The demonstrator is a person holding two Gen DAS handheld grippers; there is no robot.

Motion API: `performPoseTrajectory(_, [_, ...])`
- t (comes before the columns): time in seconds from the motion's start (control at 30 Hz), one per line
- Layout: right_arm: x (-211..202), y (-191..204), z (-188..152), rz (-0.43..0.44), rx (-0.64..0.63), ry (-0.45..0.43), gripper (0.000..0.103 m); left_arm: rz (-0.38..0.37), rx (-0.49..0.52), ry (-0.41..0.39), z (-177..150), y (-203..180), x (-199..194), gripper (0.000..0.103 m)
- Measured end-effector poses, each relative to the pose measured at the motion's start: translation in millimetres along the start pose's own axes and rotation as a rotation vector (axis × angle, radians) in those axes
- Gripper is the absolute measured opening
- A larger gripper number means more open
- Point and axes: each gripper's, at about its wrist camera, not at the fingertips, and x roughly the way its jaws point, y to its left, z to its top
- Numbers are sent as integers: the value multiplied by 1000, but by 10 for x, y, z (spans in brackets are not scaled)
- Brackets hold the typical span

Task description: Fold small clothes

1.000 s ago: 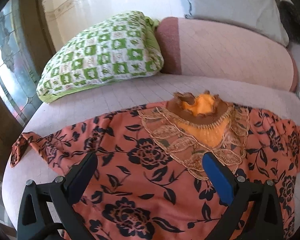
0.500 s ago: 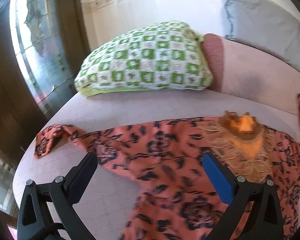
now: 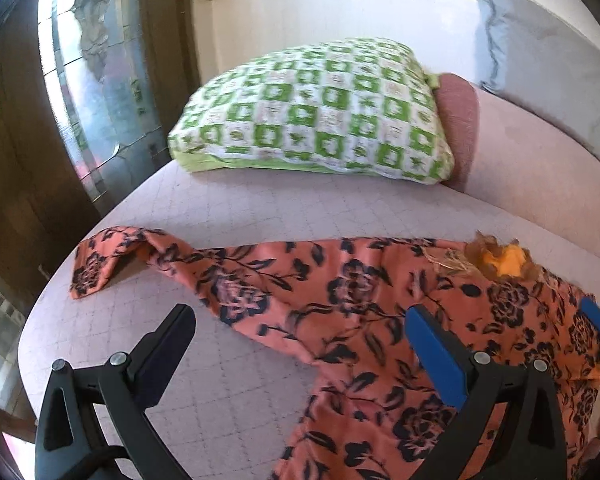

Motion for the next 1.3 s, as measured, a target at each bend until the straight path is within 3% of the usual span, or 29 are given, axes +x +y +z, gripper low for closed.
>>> performPoseTrajectory(0.23, [-594,-543,61,-198,-38,-26,89,-58,63,58,-82,-444,177,103])
performPoseTrajectory(0.3, [-619,-734,58,-257,-24,-31,64,-59,84,82,-122,-548,292,103])
performPoseTrajectory(0.4, [-625,-1054,48,-364,-25,-24,36,-32,118,130,-196,-674,519,103])
performPoseTrajectory(0.5, [-426,-1363,62,-476,-4,79,34,-25,139,237,-289,-741,821,103])
performPoseTrajectory(0.57, [-426,-1392,77,-473,-20,64,34,-17,136,329,-358,-751,1042,103])
performPoseTrajectory(0.7, [-380,-1292,32,-543,-107,94,34,-3,65,309,-365,-729,1041,103])
performPoseTrajectory(0.83, [-398,-1308,-26,-554,-139,84,36,7,68,245,-517,-731,933,103])
performPoseTrajectory(0.97, [-401,-1263,-72,-558,-161,80,37,-6,132,303,-581,-758,830,103])
performPoseTrajectory(1.03, [-482,-1220,-110,-555,-168,70,37,-31,95,314,-618,-666,697,103])
performPoseTrajectory(1.17, [-664,-911,-316,-572,-268,67,36,-34,1,225,-667,-475,261,103])
performPoseTrajectory(1.3, [-915,-450,-562,-519,-405,-1,37,16,4,77,-671,-396,-278,103])
